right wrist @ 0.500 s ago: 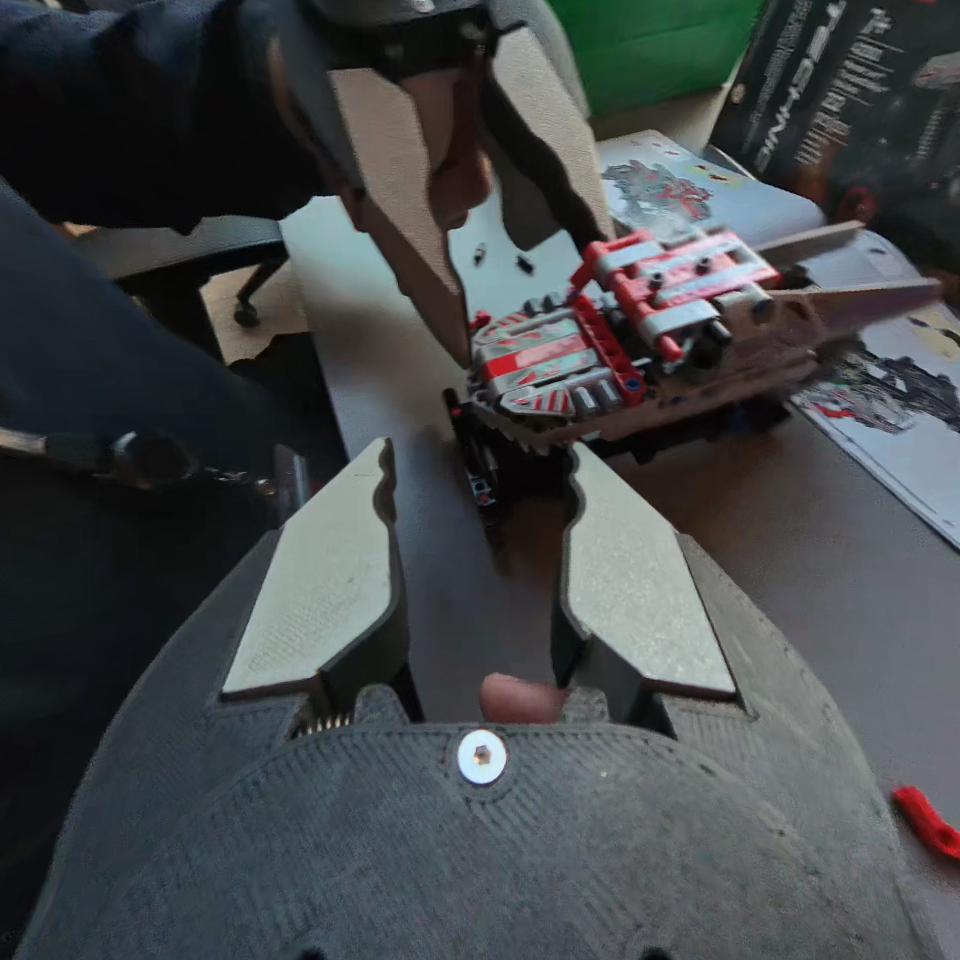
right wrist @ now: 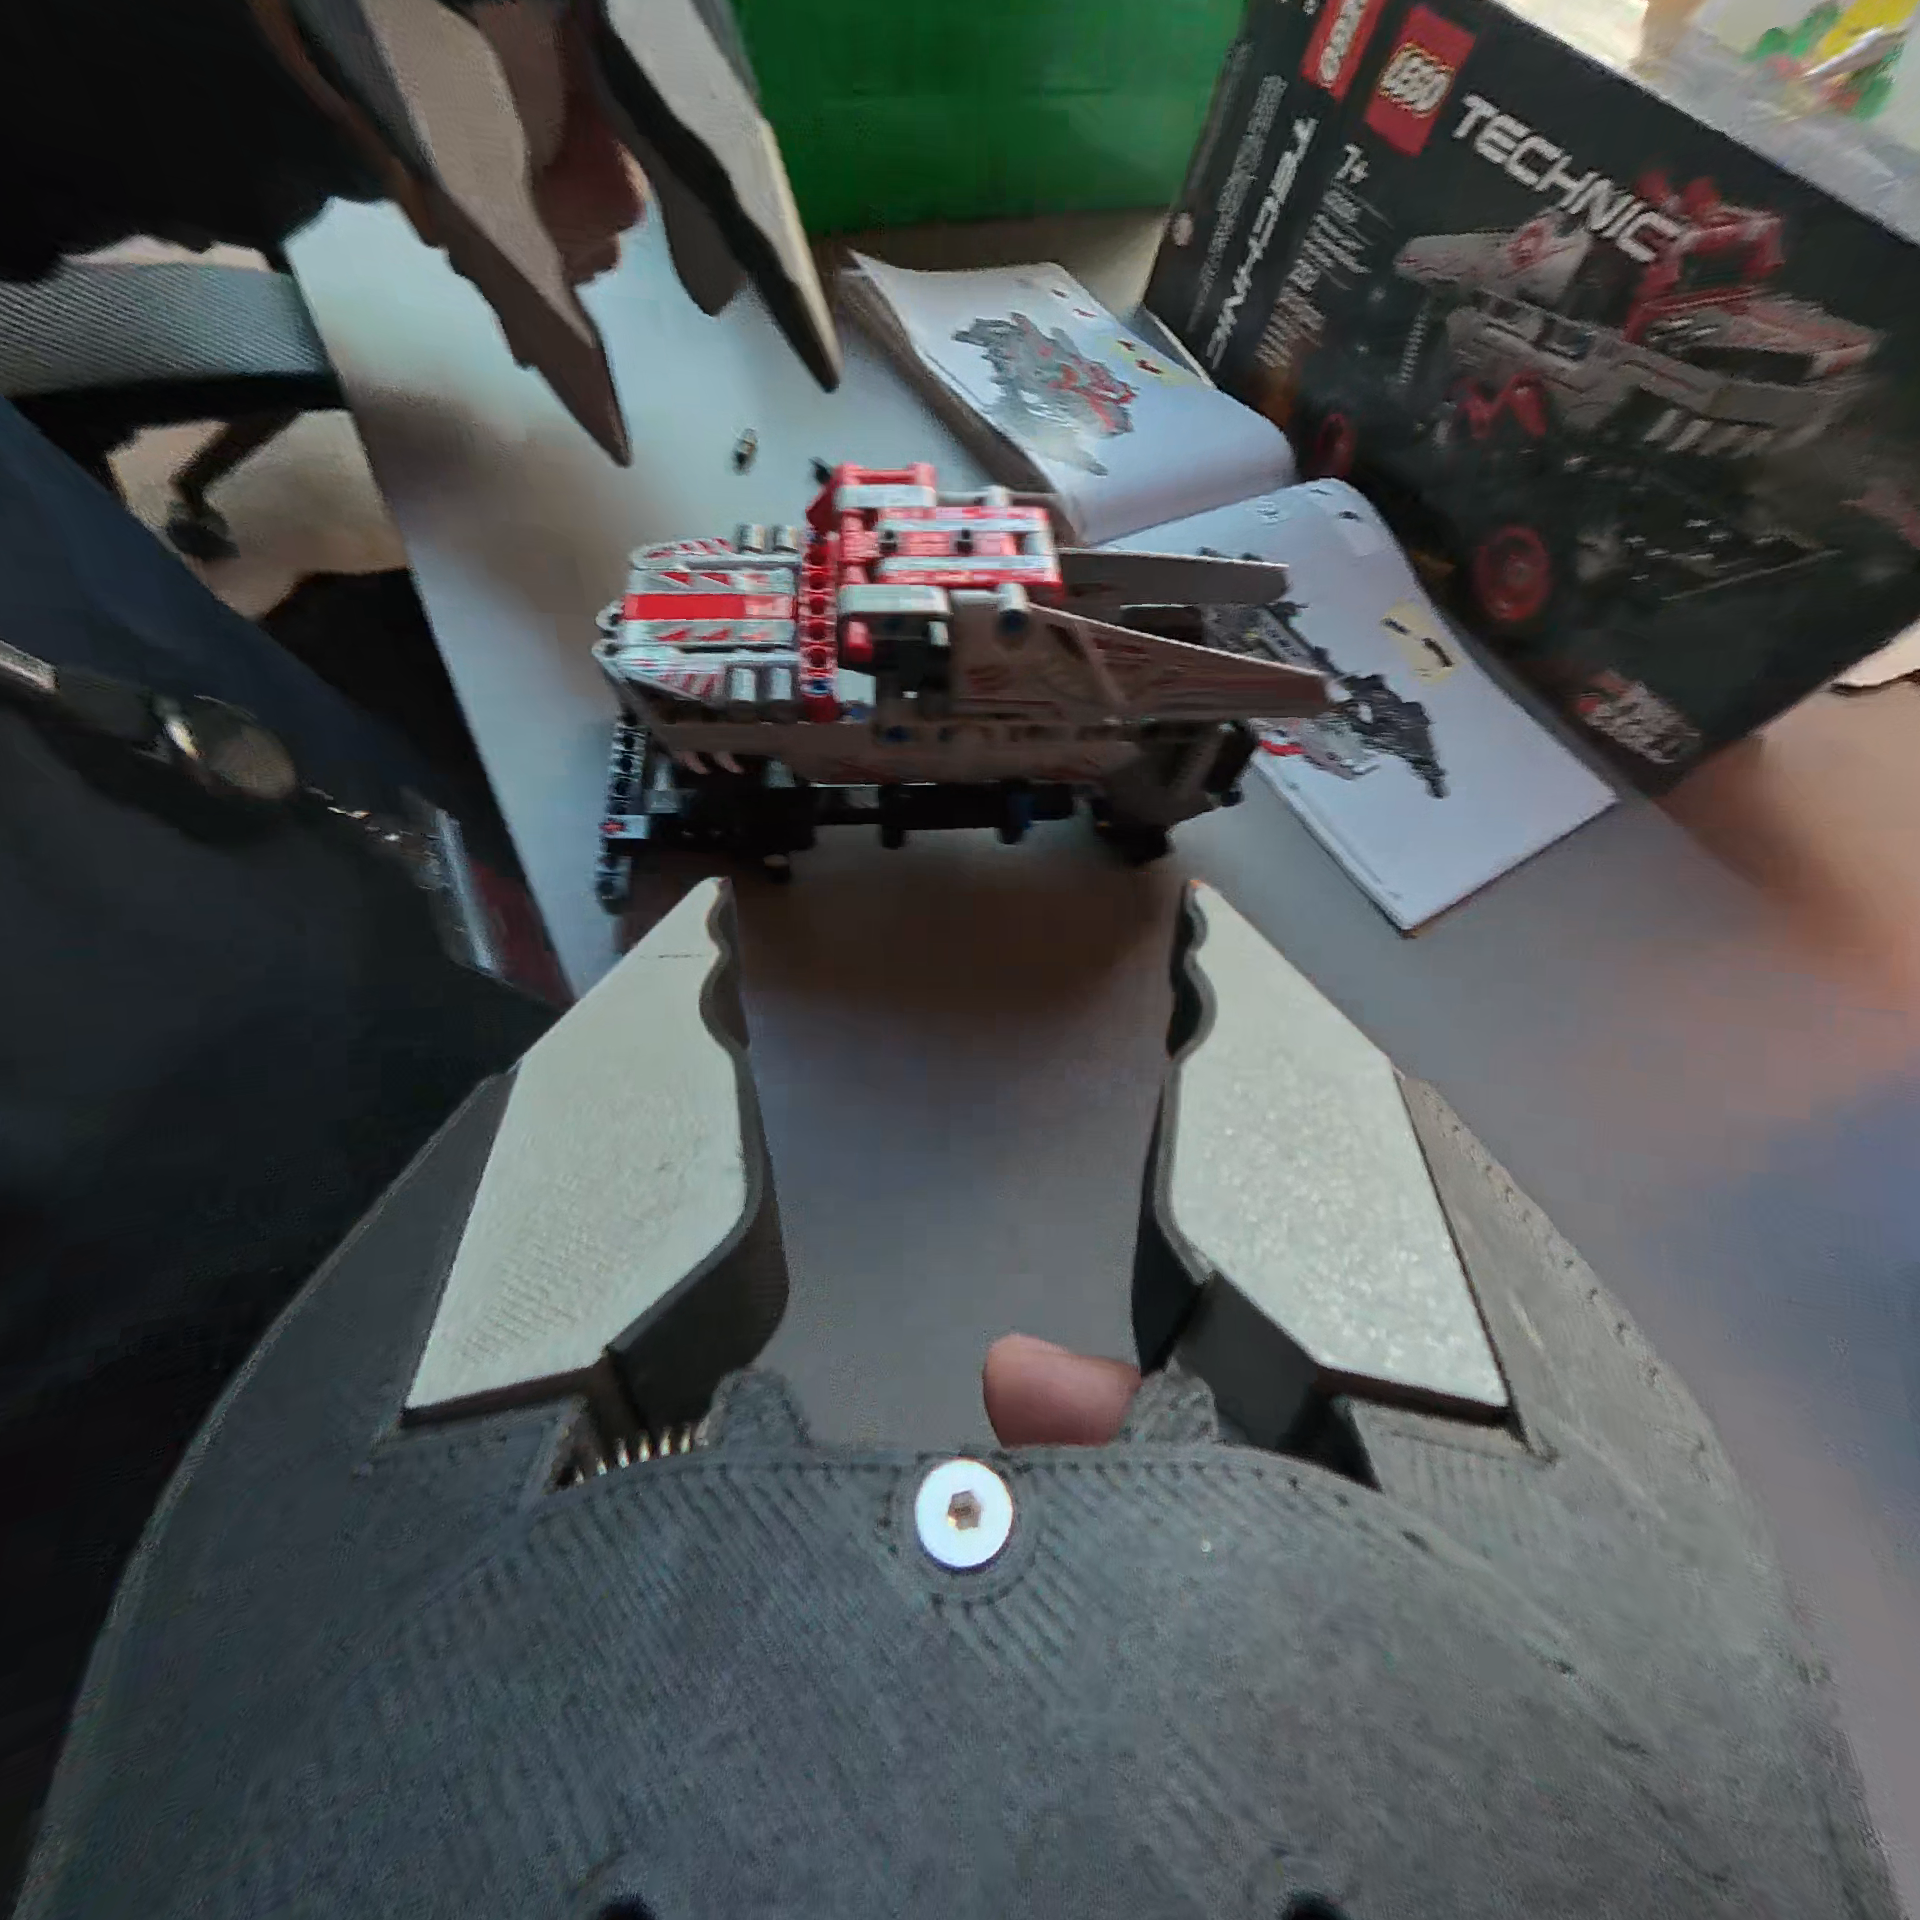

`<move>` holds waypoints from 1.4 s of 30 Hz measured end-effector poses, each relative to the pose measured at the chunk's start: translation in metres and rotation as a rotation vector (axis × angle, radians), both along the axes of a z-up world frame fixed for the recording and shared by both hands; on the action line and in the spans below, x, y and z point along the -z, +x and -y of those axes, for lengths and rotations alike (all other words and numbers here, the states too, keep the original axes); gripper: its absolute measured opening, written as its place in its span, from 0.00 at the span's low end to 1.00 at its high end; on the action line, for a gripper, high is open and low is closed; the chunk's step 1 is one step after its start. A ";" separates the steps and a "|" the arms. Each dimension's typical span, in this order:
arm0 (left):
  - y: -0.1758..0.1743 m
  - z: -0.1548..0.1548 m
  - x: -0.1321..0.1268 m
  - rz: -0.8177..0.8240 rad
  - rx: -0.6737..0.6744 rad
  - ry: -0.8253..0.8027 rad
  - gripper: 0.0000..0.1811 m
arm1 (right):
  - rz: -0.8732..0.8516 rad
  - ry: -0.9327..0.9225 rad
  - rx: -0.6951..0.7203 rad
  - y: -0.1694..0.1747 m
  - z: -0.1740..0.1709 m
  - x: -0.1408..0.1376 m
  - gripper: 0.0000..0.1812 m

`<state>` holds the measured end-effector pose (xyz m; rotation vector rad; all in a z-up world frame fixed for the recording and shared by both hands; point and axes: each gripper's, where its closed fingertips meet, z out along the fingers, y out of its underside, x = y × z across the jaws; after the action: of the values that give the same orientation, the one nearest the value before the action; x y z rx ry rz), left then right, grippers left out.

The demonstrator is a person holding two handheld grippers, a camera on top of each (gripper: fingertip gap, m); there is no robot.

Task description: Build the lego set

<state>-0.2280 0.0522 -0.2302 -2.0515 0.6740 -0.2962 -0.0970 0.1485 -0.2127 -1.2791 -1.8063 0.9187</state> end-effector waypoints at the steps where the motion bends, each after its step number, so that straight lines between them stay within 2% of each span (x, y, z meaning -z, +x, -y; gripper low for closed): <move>1: -0.002 0.001 0.000 -0.016 -0.007 0.019 0.34 | -0.003 0.025 0.001 -0.002 -0.008 -0.002 0.45; 4: 0.000 0.007 -0.008 0.028 -0.007 0.078 0.32 | -0.005 0.126 -0.043 -0.012 -0.020 -0.007 0.48; 7: 0.017 0.009 -0.017 0.122 -0.002 0.120 0.28 | 0.044 0.284 -0.104 -0.026 -0.033 -0.007 0.52; 10: 0.036 0.003 -0.017 0.137 -0.021 0.143 0.31 | 0.083 0.389 -0.185 -0.047 -0.046 -0.008 0.55; 14: 0.048 -0.010 -0.012 0.121 -0.065 0.180 0.34 | 0.152 0.401 -0.327 -0.066 -0.034 -0.006 0.55; 18: 0.065 -0.023 -0.016 0.133 -0.054 0.210 0.40 | 0.191 0.438 -0.377 -0.075 -0.019 -0.002 0.58; 24: 0.087 -0.040 -0.009 0.081 0.043 0.209 0.43 | 0.185 0.418 -0.321 -0.072 -0.009 0.000 0.58; 26: 0.085 -0.044 -0.008 0.055 0.064 0.219 0.40 | 0.182 0.382 -0.305 -0.066 -0.007 0.002 0.53; 31: 0.086 -0.049 -0.009 0.096 0.211 0.192 0.38 | 0.135 0.261 -0.292 -0.052 0.021 0.006 0.50; 33: 0.078 -0.054 -0.010 0.113 0.257 0.165 0.40 | 0.122 0.240 -0.268 -0.051 0.030 0.010 0.58; 35: 0.063 -0.058 -0.006 0.128 0.238 0.077 0.49 | 0.110 0.242 -0.231 -0.050 0.032 0.011 0.61; 38: 0.046 -0.055 -0.004 0.125 0.173 0.019 0.50 | 0.091 0.198 -0.176 -0.047 0.035 0.009 0.61; 40: 0.042 -0.049 -0.008 0.098 0.122 0.064 0.43 | 0.073 0.231 -0.130 -0.039 0.031 0.006 0.53; 42: 0.042 -0.040 -0.014 0.069 0.058 0.102 0.44 | 0.028 0.252 -0.089 -0.030 0.025 -0.003 0.45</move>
<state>-0.1860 0.0918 -0.2164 -1.9184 0.6929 -0.3574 -0.1268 0.1234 -0.2097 -1.0656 -1.9439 0.6957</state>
